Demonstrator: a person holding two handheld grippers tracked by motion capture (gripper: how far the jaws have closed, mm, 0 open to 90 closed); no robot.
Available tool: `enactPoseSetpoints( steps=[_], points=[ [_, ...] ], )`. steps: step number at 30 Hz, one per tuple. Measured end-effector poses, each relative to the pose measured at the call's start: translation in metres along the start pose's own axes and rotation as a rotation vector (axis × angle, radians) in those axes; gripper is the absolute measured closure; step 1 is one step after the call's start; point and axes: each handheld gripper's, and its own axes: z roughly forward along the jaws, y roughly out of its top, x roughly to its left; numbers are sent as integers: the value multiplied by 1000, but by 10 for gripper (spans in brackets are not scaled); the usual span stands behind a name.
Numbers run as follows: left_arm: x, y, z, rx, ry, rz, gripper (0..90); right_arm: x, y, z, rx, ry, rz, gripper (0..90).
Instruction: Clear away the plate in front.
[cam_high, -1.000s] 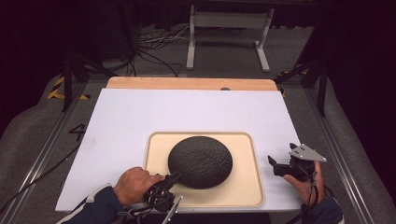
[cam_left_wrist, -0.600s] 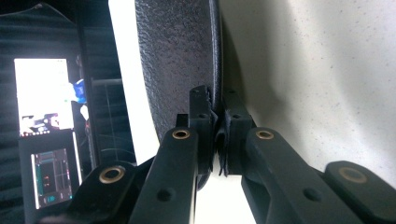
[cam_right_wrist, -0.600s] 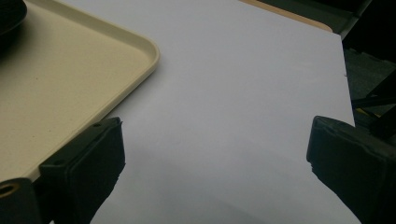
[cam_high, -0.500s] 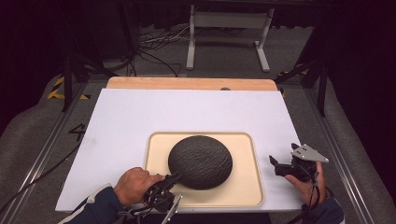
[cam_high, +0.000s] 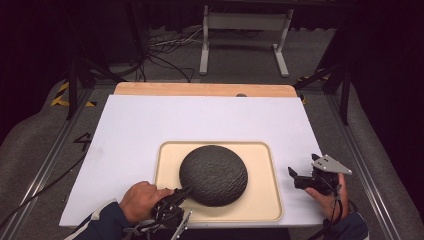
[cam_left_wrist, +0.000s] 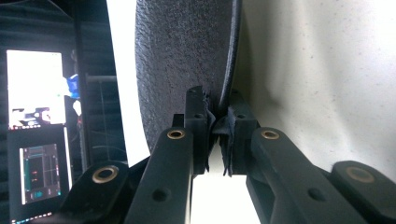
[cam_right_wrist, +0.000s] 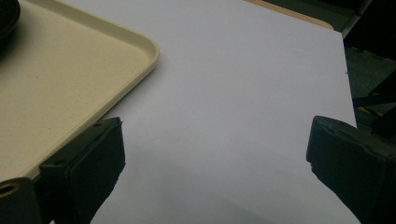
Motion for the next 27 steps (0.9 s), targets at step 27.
enactPoseSetpoints(
  steps=[27],
  points=[
    [7, -7, 3, -33, -112, -93, 737, 1, 0, 0, -1, 8, -12, 46]
  ],
)
